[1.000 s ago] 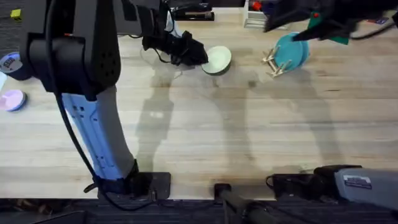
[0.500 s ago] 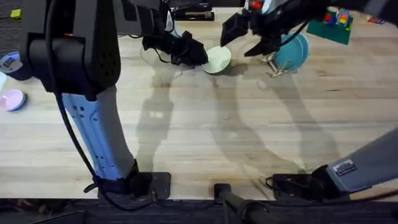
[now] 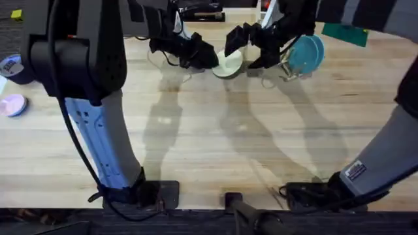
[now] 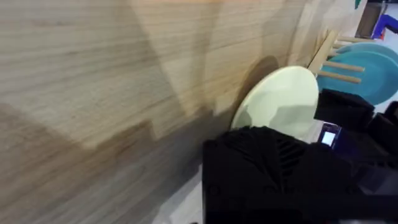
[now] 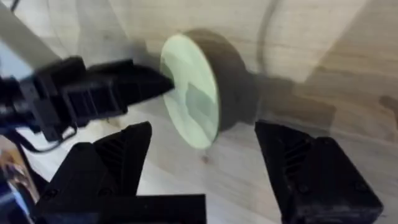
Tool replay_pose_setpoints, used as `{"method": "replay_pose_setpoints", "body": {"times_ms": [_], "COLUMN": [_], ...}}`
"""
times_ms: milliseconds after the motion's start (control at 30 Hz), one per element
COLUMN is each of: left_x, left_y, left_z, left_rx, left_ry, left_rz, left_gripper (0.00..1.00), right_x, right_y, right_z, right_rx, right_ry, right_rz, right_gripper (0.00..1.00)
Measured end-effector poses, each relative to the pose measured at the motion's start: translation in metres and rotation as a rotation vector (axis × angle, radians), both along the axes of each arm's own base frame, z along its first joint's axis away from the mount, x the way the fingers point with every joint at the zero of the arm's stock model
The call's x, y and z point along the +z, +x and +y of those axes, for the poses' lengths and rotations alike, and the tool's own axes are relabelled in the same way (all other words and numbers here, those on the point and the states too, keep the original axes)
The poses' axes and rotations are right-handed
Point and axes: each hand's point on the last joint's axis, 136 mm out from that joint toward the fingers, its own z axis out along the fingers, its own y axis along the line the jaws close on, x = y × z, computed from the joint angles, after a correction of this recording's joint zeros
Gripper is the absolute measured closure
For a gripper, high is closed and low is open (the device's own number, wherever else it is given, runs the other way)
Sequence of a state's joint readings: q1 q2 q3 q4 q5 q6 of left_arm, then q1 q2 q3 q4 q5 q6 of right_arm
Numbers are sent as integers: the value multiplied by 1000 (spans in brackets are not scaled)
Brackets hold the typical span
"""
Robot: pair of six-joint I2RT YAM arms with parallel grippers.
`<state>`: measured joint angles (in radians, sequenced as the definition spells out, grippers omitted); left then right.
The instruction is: Pick up the plates from the table one by one and place each into a slot on the dish rack.
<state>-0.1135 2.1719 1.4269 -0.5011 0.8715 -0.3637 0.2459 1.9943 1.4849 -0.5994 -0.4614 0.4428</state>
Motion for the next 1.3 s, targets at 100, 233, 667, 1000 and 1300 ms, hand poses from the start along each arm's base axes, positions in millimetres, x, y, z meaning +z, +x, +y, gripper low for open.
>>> {"method": "replay_pose_setpoints", "body": {"times_ms": [100, 233, 667, 1000, 1300], "left_x": [0, 0, 0, 2, 3], "left_y": [0, 0, 0, 2, 3], "left_z": [0, 0, 0, 1, 2], "left_rx": [0, 0, 0, 5, 6], "left_ry": [0, 0, 0, -4, -4], "left_rz": [0, 0, 0, -5, 0], "left_gripper": [961, 961, 961, 961, 962], "right_x": [-6, -12, -20, -10, -10], "right_y": [6, 11, 8, 11, 8], "right_z": [2, 3, 12, 22, 23], "right_rx": [-35, -68, -85, -71, -52], "right_ry": [12, 23, 30, 85, 88], "right_rz": [10, 22, 55, 51, 54], "right_gripper": [7, 7, 242, 963, 973]}}
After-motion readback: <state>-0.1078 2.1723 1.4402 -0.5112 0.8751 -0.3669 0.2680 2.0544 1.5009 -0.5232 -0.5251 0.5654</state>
